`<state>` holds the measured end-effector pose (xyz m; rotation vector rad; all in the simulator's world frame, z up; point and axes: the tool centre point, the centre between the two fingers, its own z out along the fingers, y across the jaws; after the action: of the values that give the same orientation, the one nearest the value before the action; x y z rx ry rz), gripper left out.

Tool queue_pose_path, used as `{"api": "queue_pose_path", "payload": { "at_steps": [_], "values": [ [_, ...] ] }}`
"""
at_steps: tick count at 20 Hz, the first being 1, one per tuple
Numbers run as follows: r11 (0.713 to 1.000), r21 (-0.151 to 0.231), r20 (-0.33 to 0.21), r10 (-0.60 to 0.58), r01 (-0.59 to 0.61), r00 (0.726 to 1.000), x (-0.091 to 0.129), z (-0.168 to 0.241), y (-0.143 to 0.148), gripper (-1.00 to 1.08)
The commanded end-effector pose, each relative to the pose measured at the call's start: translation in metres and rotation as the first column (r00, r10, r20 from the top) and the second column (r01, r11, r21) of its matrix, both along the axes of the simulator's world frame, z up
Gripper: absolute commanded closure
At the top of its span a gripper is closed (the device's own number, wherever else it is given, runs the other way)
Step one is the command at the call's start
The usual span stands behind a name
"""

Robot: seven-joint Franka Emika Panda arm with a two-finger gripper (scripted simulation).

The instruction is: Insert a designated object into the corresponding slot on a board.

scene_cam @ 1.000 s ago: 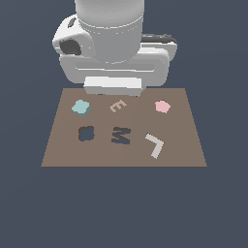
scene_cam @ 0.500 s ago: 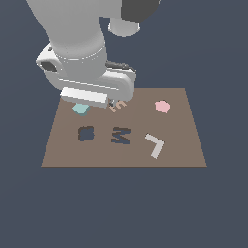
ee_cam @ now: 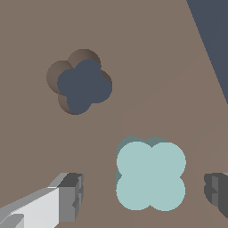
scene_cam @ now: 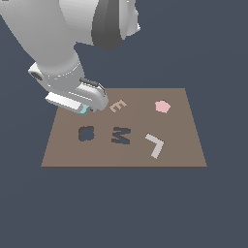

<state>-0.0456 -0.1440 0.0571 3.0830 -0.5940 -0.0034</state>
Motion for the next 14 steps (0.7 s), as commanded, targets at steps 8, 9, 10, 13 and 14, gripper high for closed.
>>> {"api": "queue_pose_path", "payload": {
  "at_steps": [8,9,10,13,14],
  "values": [
    [1.000,0.000,0.001,-0.017,0.017,1.000,-0.003,-0.011,-0.006,-0.92],
    [1.000,0.000,0.001,-0.018,0.018,1.000,-0.003,-0.015,-0.007,-0.92],
    [1.000,0.001,0.002,-0.019,0.019,1.000,-0.003,-0.018,-0.007,-0.92],
    [1.000,0.001,0.002,-0.020,0.020,1.000,-0.003,-0.026,-0.007,-0.92],
    [1.000,0.001,0.002,-0.020,0.020,1.000,-0.003,-0.027,-0.007,-0.92]
  ]
}}
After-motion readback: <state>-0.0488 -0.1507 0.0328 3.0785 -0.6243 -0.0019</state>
